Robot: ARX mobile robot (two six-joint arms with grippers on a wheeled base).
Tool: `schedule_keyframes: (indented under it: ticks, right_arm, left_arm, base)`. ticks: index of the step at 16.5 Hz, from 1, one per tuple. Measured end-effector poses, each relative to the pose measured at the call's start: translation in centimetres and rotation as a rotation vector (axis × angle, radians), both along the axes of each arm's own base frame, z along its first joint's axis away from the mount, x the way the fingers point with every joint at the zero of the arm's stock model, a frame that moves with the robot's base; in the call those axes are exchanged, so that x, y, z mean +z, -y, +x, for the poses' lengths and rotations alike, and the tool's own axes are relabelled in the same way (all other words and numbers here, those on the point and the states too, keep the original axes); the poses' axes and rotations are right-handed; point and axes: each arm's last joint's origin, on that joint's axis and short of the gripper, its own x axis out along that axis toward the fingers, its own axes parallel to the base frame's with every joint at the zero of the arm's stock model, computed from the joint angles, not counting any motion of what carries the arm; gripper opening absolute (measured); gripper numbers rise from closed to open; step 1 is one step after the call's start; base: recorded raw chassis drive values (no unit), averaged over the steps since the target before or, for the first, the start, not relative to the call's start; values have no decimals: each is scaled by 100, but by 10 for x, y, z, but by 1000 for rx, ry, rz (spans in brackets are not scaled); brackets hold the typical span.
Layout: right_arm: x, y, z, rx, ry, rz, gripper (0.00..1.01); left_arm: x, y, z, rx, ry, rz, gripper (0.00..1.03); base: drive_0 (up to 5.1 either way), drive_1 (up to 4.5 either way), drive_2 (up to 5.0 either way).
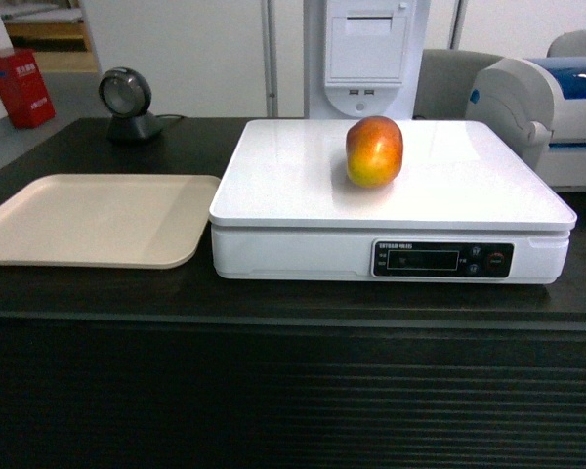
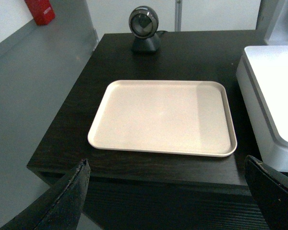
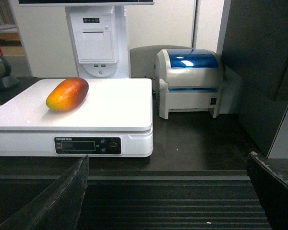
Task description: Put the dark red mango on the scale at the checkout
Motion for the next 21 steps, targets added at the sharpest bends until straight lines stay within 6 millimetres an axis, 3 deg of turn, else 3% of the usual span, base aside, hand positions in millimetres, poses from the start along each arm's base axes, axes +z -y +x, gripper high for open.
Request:
schedule_keyframes:
  ticks: [2,3,6,8,15,21]
  right_arm:
    - [0,0,0,0,-1,0,98]
    - [0,0,0,0,-1,0,98]
    - [0,0,0,0,0,0,98]
    - [0,0,0,0,0,0,98]
    - [0,0,0,0,0,0,98]
    - [0,0,0,0,0,0,98]
  left_arm:
    - [-10,1,-15,-120,241,-38,78]
    - [-22,2,-26,-145,263,-41,66]
    - [-32,2,-52,-145,282,-39,24]
    - [-42,2,-65,-144,278,-45,2]
    - [-67,2,-90,-144,285,-43,2]
    - [-77,2,-97,-145,293,-42,2]
  base:
    - [0,0,0]
    - [0,0,0]
    - [0,0,0]
    - [0,0,0]
    - [0,0,0]
    - [0,0,0]
